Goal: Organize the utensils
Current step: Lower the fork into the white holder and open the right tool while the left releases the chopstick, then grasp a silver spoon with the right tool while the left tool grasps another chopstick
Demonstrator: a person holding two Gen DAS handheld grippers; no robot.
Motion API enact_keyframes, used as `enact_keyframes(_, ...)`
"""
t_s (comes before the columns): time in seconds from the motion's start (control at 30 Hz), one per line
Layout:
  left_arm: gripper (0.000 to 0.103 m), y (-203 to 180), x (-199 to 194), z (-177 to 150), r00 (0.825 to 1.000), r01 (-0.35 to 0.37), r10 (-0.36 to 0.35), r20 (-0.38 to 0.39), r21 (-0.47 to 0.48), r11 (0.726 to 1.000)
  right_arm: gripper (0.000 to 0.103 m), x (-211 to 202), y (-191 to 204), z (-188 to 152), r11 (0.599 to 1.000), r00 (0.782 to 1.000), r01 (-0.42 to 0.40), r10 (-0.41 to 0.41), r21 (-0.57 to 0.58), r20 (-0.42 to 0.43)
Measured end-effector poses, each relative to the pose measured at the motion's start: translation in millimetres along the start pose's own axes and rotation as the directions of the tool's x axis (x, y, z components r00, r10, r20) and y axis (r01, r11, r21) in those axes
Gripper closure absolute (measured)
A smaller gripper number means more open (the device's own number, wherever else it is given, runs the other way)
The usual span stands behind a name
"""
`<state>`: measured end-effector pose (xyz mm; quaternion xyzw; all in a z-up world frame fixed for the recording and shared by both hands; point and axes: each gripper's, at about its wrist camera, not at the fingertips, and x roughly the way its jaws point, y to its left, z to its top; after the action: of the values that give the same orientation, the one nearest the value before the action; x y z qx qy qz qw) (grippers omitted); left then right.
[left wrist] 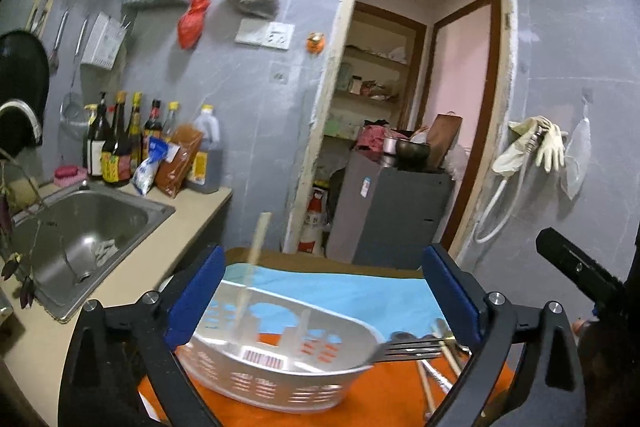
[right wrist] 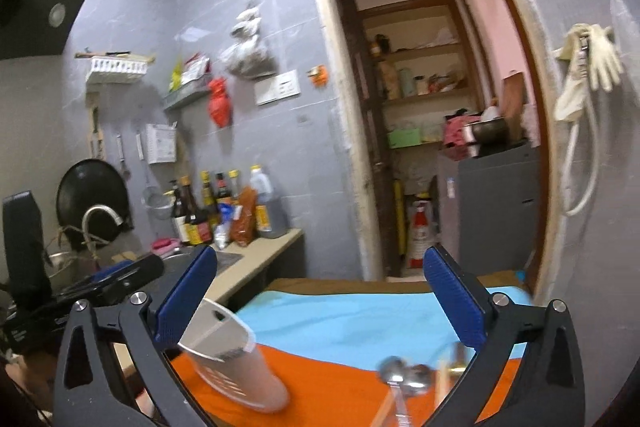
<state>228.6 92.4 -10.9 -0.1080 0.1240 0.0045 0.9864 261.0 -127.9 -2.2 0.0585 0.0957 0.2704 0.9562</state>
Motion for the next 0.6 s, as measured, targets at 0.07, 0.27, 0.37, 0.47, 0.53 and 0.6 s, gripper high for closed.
enact_keyframes(0.07, 0.006, -17.0, -0.5, -2.1, 1.000, 0.013, -0.013, 0.005, 0.017, 1.000, 0.000, -12.8, -14.7, 3.8, 0.999, 0.999, 0.034, -0.034, -0.005, 0.002)
enact_keyframes(0.27, 0.006, -67.2, 0.3, -18.1, 0.997, 0.075, -0.075, -0.010, 0.050, 0.996, 0.000, -38.2, -55.1, 0.8, 0.993, 0.993, 0.119, -0.119, -0.016, -0.026)
enact_keyframes(0.37, 0.006, -94.3, 6.7, -32.2, 0.994, 0.084, -0.078, -0.070, 0.090, 0.992, 0.000, -49.4, -75.4, -5.2, 0.984, 0.983, 0.179, -0.180, -0.027, -0.033)
enact_keyframes(0.47, 0.006, -114.9, 17.1, -48.6, 0.989, 0.088, -0.071, -0.126, 0.134, 0.987, 0.000, -54.5, -97.3, -16.0, 0.974, 0.972, 0.224, -0.225, -0.027, -0.066)
enact_keyframes(0.53, 0.006, -124.7, 25.5, -61.6, 0.985, 0.090, -0.067, -0.156, 0.148, 0.985, 0.000, -52.7, -114.9, -25.4, 0.972, 0.966, 0.234, -0.234, -0.009, -0.112)
enact_keyframes(0.6, 0.006, -134.5, 29.9, -69.4, 0.989, 0.082, -0.057, -0.140, 0.187, 0.979, 0.000, -48.9, -129.4, -35.8, 0.969, 0.958, 0.246, -0.243, -0.001, -0.149)
